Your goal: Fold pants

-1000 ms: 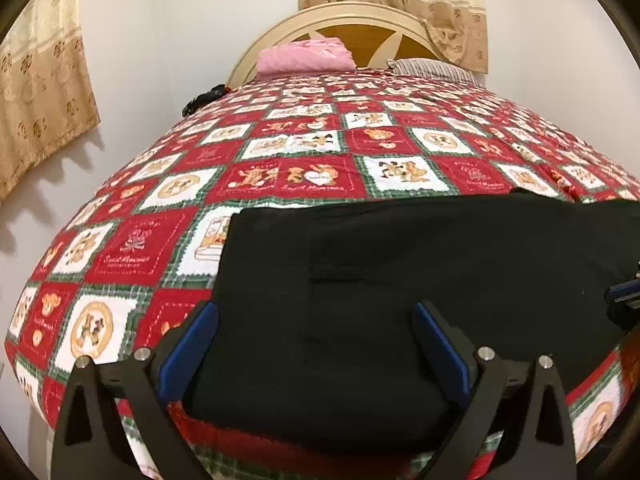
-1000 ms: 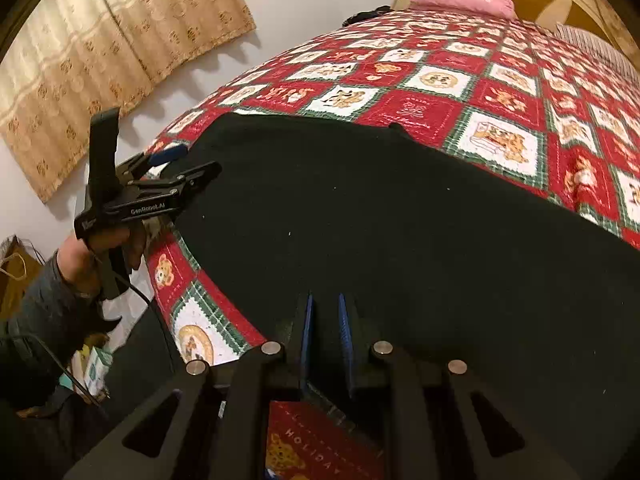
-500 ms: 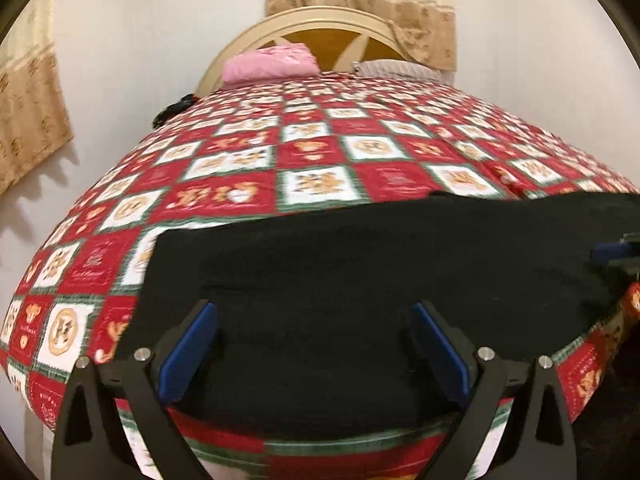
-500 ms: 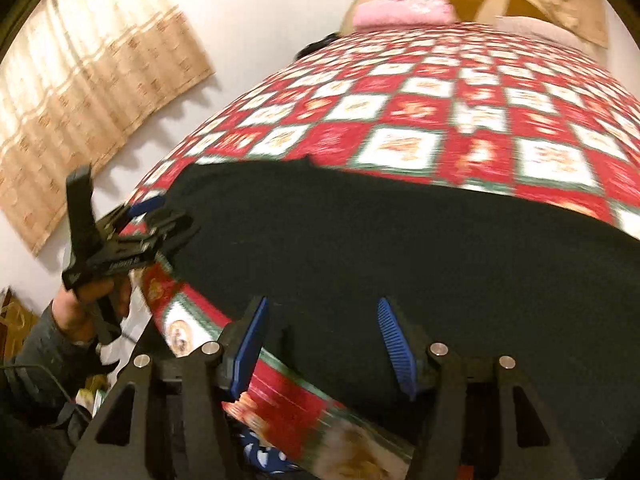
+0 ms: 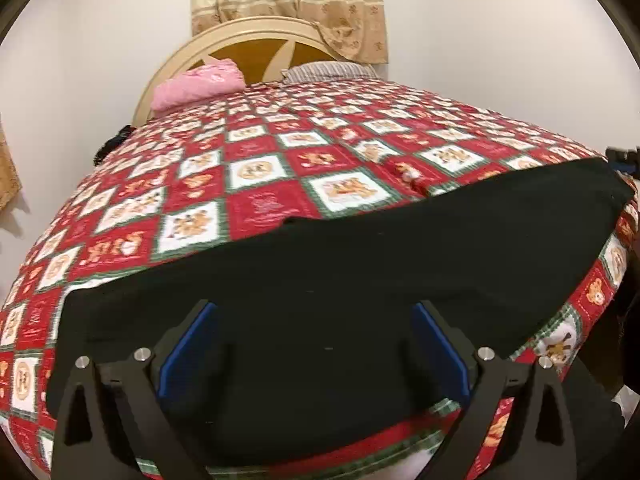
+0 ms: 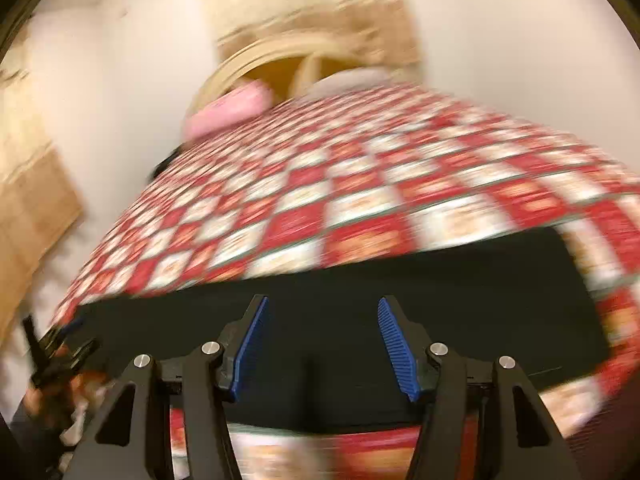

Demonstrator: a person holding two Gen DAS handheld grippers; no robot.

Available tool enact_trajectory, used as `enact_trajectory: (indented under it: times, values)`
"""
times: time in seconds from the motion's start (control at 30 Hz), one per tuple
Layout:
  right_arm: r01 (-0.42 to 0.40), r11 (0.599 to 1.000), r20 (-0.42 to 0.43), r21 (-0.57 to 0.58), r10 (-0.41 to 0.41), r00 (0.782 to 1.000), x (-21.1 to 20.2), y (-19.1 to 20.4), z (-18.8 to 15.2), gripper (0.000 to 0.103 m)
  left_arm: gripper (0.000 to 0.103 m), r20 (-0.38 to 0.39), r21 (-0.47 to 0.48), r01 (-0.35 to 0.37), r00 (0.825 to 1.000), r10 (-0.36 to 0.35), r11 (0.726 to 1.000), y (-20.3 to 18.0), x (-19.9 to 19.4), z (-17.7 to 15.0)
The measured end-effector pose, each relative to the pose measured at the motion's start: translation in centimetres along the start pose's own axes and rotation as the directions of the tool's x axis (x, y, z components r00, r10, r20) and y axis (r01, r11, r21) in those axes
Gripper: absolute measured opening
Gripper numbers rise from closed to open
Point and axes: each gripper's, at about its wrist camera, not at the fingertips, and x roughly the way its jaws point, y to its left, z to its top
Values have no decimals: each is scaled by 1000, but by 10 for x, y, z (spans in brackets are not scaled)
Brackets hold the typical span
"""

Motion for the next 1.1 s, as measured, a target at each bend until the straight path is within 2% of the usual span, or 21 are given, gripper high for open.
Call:
enact_trajectory:
  times: [0.17, 0.27, 0.4, 0.5, 0.6, 0.7, 0.83, 0.87, 0.9, 0.93, 1.1]
  values:
    - [170, 982, 31, 86, -173, 984, -16, -85, 30, 57, 100, -19, 8, -4, 1000, 4, 1000, -8, 8, -1]
    - [172, 972, 2, 158, -175, 985, -6, -124, 43, 53, 100, -31, 2, -22, 999, 22, 1000, -6, 12, -1]
    - [115, 970, -62, 215, -104, 993, 19, -148, 48, 45, 100, -43, -8, -34, 998, 34, 999, -4, 15, -2]
    - [111, 969, -84, 221, -95, 992, 32, -150, 47, 14, 100, -52, -7, -36, 998, 36, 999, -5, 16, -4]
    - [98, 970, -61, 221, -86, 994, 30, -147, 48, 8, 100, -60, -7, -39, 997, 39, 999, -5, 18, -4]
    - [89, 974, -26, 210, -85, 996, 27, -144, 51, 8, 100, -67, -8, -39, 997, 38, 999, -6, 21, -4]
    - [113, 974, -67, 195, -101, 993, 40, -151, 45, 10, 100, -71, -6, -32, 997, 32, 999, -7, 22, -5]
    - [113, 974, -73, 199, -100, 992, 40, -153, 44, 21, 100, -70, -6, -30, 997, 30, 1000, -8, 21, -5]
    - [127, 971, -71, 202, -115, 991, 37, -156, 42, 40, 100, -69, -5, -29, 997, 28, 1000, -8, 20, -5]
    - [125, 969, -66, 212, -114, 991, 31, -159, 41, 50, 100, -66, -5, -28, 997, 27, 1000, -8, 18, -6]
    - [75, 961, -61, 266, -61, 996, 2, -167, 30, 50, 100, -53, -20, -24, 998, 23, 1000, -5, 14, -5]
